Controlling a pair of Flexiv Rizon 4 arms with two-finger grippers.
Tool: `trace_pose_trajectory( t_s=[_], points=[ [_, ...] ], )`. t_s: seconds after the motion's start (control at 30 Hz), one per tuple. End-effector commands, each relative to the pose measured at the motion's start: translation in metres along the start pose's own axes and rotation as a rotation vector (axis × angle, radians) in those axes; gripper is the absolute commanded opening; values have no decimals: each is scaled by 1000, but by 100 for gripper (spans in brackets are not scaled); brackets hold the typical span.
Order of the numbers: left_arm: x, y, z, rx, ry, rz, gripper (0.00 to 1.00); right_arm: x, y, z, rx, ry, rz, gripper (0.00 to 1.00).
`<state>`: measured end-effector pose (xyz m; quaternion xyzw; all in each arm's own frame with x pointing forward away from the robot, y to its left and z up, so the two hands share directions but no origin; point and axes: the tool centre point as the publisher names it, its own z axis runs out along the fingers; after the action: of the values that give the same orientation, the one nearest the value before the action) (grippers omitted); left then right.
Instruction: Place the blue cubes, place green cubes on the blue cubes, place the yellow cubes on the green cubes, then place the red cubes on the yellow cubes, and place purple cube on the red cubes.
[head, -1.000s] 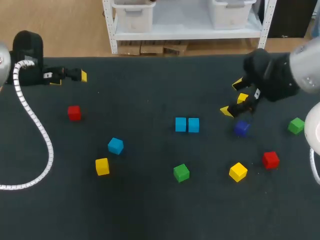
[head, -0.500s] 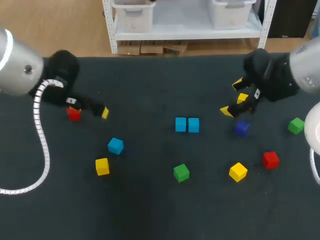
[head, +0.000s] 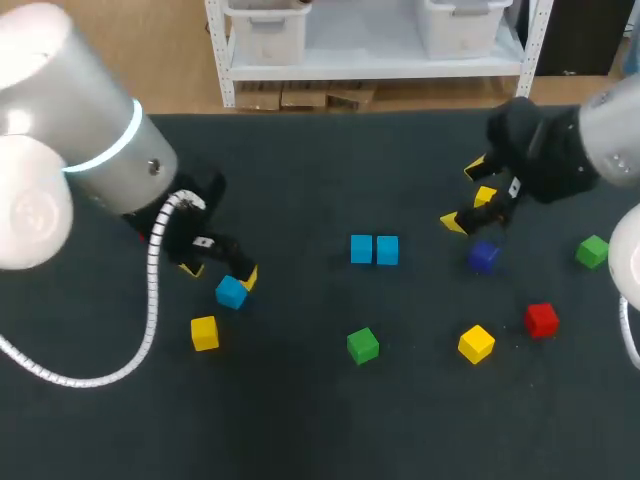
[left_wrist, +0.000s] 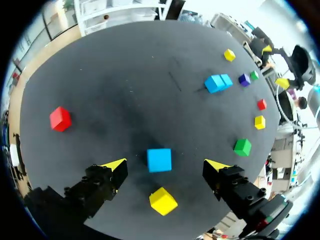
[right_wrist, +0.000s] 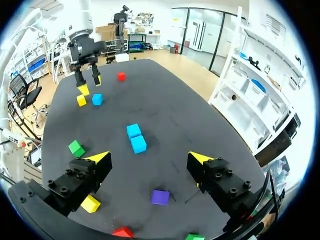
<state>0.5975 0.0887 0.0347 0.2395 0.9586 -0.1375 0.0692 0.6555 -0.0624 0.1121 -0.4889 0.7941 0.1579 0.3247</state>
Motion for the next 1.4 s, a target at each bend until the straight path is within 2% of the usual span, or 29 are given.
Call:
trace_pose_trajectory(
  t_s=[0.03,0.23,0.5,0.53,0.57,0.7,0.77,0.87,0.93,1.03,1.23,1.33,1.4],
  points=[
    [-13,0,15,5,176,6,100,0,-1,0,-3,-2,0,100],
    [-10,2,29,-15,248,20,100,0,-1,0,-3,-2,0,100],
    [-7,11,31,-75,268,6,98,0,-1,0,-3,-2,0,100],
    [-7,12,31,-81,265,4,83,0,-1,0,-3,-2,0,100],
    [-7,14,30,-88,266,4,74,0,-1,0,-3,-2,0,100],
    [-5,14,30,-98,279,8,80,0,-1,0,-3,-2,0,100],
    [-4,13,31,-103,287,13,72,0,-1,0,-3,-2,0,100],
    [-1,11,33,-115,303,25,66,0,-1,0,-3,-2,0,100],
    [1,10,33,-115,310,31,58,0,-1,0,-3,-2,0,100],
    [2,8,34,-118,316,36,55,0,-1,0,-3,-2,0,100],
    [3,9,34,-175,330,57,30,0,-1,0,-3,-2,0,100],
    [3,9,33,-214,344,80,0,0,-1,0,-3,-2,0,100],
    [3,10,32,-249,354,113,0,0,-1,0,-3,-2,0,100]
  ],
)
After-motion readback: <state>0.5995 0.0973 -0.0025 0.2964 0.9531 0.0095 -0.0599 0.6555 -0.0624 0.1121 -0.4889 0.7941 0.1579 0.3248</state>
